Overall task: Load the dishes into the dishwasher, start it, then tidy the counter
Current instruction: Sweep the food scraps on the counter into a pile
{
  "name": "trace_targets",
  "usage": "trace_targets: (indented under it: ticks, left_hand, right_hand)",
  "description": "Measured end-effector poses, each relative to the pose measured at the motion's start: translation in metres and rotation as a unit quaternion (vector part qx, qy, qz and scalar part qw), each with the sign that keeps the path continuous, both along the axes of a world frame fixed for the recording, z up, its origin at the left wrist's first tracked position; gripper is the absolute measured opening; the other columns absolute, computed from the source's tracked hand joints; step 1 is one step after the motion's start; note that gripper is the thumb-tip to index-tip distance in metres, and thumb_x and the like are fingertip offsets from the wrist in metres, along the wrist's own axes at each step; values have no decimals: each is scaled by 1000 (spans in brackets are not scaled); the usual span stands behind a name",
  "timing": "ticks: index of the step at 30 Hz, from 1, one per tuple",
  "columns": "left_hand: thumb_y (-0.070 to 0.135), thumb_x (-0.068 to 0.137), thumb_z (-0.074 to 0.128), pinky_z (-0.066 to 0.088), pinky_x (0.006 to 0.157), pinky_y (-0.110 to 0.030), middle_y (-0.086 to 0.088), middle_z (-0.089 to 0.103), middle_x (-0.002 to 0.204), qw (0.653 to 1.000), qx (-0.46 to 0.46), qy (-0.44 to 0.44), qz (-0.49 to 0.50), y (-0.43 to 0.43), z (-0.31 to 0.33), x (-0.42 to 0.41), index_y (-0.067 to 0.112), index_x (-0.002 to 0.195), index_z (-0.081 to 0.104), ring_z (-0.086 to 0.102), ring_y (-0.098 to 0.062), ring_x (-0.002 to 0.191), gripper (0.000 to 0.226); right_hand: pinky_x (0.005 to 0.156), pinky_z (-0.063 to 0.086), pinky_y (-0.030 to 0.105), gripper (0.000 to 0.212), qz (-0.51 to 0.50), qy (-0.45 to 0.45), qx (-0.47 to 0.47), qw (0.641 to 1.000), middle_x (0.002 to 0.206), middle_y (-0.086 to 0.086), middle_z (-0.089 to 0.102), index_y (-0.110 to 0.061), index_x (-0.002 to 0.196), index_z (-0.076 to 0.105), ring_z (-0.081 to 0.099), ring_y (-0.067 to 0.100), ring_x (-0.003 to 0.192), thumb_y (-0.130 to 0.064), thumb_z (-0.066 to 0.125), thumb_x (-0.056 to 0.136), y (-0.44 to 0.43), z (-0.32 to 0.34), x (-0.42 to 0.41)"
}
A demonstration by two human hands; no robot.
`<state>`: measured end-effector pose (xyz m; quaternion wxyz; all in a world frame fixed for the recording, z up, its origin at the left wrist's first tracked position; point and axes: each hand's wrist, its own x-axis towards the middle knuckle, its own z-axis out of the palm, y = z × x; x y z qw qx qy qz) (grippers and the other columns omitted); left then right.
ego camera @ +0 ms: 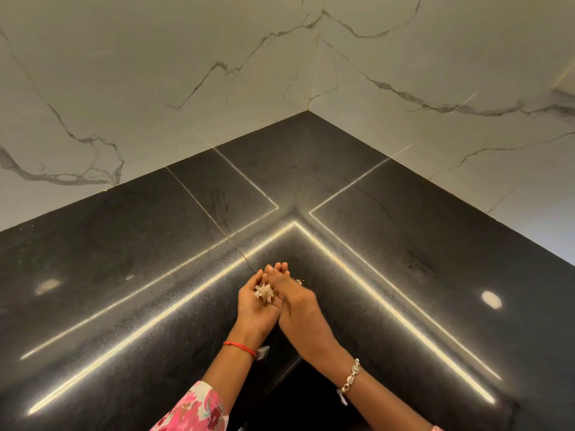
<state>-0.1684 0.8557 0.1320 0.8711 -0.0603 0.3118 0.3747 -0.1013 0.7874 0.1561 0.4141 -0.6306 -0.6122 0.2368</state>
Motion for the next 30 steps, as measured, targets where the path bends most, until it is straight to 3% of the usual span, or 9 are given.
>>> trace_targets:
  ticks: [2,6,12,16,19,21,23,26,30]
  left_hand:
    - [17,98,38,59,62,-38,-15,70,73,1000,-10,-17,6,4,0,-5,4,86,59,71,-27,67,28]
    - [14,98,38,54,72,-49,-18,69,77,999,-27,-32,12,6,2,-6,1,88,58,70,-38,75,26]
    - [13,99,34,54,74,-46,-21,70,89,998,-15,-49,46,9,4,-19,-1,91,60,70,-38,80,30]
    - [14,99,34,56,74,-43,-20,70,94,998,-5,-43,56,14,0,-29,0,92,61,70,-36,83,31]
    - [14,99,34,56,73,-42,-20,70,95,998,1,-33,58,16,-1,-32,0,94,62,71,-35,83,32]
    - [15,99,33,56,74,-43,-20,70,96,998,-5,-34,58,17,-2,-33,0,94,62,71,-34,84,33]
    - [15,99,34,55,75,-43,-19,70,97,997,-11,-40,62,17,-3,-34,0,94,62,70,-34,83,32]
    - [15,98,34,55,75,-42,-19,70,96,997,-14,-41,61,17,-3,-34,0,95,62,71,-34,82,32]
    - [14,99,34,55,75,-42,-19,70,96,997,-11,-39,65,18,-3,-35,-1,97,62,70,-34,83,33]
  right_hand:
    - [104,37,12,42,-71,41,33,996,124,1,59,-4,119,62,47,-8,119,6,44,82,2,3,13]
    - [102,44,20,41,-150,55,23,987,125,-5,57,-9,117,63,50,-1,119,13,45,88,3,-17,27]
    - [120,5,26,48,-153,-52,-120,980,156,-1,17,-12,146,27,6,3,142,-21,38,100,9,-46,31]
    - [112,-15,28,78,-90,-234,-168,953,149,-5,-18,-14,148,-2,-19,11,139,-56,-3,83,14,-61,16]
    - [117,-4,30,70,-46,-271,-134,952,154,1,1,-12,148,16,-5,13,142,-43,2,87,21,-66,5]
    - [116,20,38,47,-47,-303,-86,948,149,7,32,-8,139,41,27,18,140,-18,31,94,20,-66,6]
    - [107,31,36,53,-39,-295,-71,952,136,9,52,-6,127,56,49,20,127,5,65,76,15,-67,9]
    - [87,49,19,58,-26,-329,-45,943,105,5,72,-9,100,73,68,14,99,-4,91,45,4,-62,14]
    - [64,52,11,32,2,-347,-20,937,79,-4,68,-13,79,74,64,6,72,-11,90,51,3,-56,15]
